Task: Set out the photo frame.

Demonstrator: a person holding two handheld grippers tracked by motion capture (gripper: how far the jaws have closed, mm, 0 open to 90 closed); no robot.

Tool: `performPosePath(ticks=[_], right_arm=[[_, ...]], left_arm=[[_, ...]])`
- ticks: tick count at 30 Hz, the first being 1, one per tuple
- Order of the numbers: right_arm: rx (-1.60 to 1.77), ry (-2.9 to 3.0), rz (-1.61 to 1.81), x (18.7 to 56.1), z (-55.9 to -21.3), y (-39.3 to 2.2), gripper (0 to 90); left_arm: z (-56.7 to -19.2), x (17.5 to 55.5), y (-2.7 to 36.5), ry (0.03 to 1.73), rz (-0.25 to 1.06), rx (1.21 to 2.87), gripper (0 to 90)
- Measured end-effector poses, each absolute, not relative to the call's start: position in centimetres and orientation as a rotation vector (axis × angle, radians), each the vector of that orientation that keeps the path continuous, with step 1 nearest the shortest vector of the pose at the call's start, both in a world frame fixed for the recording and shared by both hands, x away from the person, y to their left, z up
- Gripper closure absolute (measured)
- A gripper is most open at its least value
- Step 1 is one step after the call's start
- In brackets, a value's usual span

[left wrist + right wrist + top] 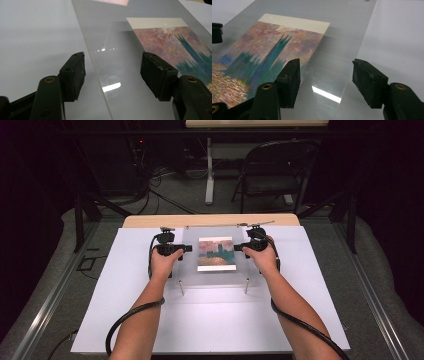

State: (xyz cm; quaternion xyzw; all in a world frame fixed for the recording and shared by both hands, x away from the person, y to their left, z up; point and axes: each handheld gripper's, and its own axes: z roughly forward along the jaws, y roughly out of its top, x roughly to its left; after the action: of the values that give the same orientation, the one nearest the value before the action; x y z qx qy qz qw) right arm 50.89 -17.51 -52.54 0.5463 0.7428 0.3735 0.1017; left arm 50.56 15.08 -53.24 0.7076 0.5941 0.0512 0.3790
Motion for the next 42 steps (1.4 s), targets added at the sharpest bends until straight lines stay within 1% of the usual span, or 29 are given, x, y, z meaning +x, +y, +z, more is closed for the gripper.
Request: performPosePath(ticks=[6,10,22,26,42], right_arm=[[1.635,2.198,1.108,50.9,-52.6,-17.4,37.8],[1.666,2.194,1.117,51.0,-52.7,-17.4,35.2],[1.706,2.194,1.146,51.4,-53.1,-17.5,30.6],[1.717,2.187,1.154,51.5,-53.2,-17.5,30.0],[1.784,2.184,1.172,52.1,-53.5,-17.7,28.9]], left_arm=[[-53.2,50.6,14.6,1.518,0.128,1.816,35.2],[-53.2,50.6,14.5,1.530,0.119,1.811,34.5],[-53.7,51.1,14.6,1.539,0.055,1.783,28.3],[-53.9,51.3,14.7,1.537,0.010,1.767,28.4],[-53.8,51.3,14.7,1.547,0.012,1.773,29.7]])
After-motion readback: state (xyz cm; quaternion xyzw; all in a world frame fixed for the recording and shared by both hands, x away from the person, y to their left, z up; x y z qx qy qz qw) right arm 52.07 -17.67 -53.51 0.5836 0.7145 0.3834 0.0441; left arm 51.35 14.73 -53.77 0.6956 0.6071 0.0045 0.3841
